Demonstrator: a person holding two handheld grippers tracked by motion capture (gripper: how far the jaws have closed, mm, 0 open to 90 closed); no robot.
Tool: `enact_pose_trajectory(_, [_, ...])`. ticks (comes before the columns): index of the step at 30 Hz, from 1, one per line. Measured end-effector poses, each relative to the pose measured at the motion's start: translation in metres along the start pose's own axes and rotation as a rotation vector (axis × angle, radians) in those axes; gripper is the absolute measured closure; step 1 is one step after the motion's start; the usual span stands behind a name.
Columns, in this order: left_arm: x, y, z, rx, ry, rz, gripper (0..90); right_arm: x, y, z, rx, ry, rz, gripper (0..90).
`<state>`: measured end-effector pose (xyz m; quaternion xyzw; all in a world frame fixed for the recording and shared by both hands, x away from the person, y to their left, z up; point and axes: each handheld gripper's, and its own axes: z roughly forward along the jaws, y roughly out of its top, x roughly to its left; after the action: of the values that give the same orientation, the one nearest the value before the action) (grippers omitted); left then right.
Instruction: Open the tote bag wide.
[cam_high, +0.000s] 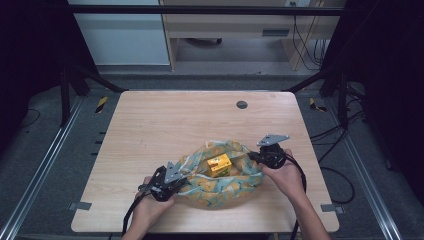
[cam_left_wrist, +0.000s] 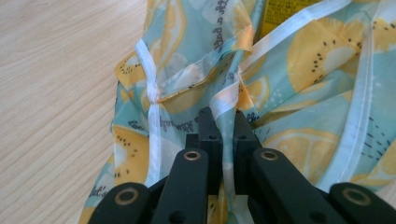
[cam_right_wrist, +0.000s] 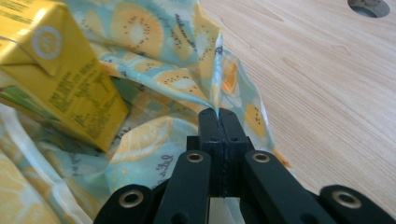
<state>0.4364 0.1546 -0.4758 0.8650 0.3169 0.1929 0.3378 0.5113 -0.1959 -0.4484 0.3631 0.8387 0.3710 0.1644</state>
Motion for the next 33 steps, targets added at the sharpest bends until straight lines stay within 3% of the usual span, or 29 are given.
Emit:
enact_pose_trajectory(10, [0.007,0.005,-0.011,-0.013,0.018,0.005,87.1,-0.007,-0.001,0.001,-0.016,-0.016,0.027,90.0])
enact_pose_trajectory(20, [0.008,0.014,-0.018,-0.032,0.019,0.009,87.1,-0.009,0.002,-0.012,-0.046,-0.02,0.033,90.0])
enact_pose_trajectory(33, [-0.001,-0.006,0.002,0.045,0.008,0.033,87.1,-0.013,-0.01,-0.001,-0.006,-0.029,0.048,90.0])
